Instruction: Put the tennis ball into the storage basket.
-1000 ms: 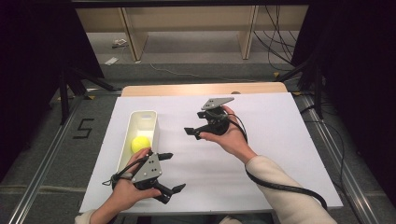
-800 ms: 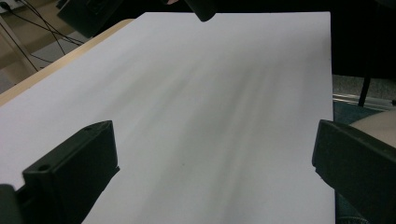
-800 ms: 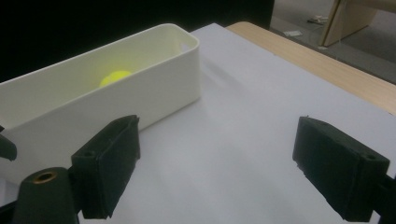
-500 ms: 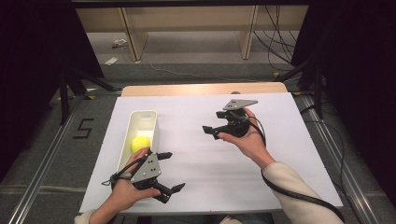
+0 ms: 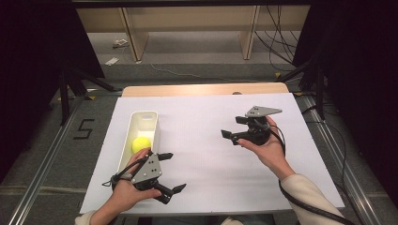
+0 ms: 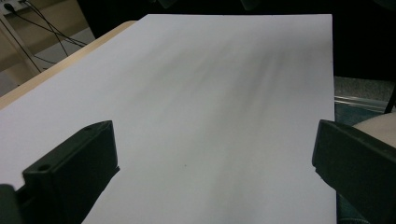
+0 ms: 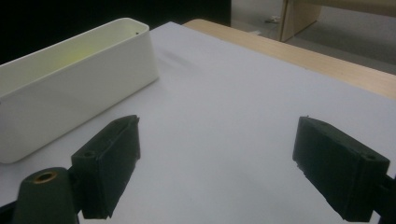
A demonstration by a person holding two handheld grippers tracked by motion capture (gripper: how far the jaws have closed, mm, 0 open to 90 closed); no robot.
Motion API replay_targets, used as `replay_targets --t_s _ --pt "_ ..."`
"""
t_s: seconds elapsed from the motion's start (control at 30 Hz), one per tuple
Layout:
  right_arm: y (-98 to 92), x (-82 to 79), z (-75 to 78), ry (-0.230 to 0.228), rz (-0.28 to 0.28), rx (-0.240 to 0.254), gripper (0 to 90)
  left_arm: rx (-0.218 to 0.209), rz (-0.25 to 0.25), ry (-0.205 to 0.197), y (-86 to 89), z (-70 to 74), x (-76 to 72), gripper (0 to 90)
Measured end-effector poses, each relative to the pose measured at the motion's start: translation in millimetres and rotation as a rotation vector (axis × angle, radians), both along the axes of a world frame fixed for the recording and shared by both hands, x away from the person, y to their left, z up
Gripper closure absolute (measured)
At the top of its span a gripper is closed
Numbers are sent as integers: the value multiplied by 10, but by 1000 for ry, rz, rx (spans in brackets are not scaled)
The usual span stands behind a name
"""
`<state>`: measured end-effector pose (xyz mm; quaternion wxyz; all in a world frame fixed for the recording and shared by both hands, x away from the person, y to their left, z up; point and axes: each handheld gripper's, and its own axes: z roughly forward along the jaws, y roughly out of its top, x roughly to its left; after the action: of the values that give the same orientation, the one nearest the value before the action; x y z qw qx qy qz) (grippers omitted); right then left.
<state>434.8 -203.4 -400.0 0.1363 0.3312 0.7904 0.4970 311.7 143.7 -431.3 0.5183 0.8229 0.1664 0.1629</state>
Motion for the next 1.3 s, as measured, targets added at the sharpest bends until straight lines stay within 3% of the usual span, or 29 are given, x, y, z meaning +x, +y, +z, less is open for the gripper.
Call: replay_targets --t_s 0.97,1.3 --pt "-636 -421 -105 -12 -124 -6 155 2 3 3 -4 -6 2 0" --pt "-762 -533 -153 -9 -148 -2 155 1 4 4 1 -9 6 0"
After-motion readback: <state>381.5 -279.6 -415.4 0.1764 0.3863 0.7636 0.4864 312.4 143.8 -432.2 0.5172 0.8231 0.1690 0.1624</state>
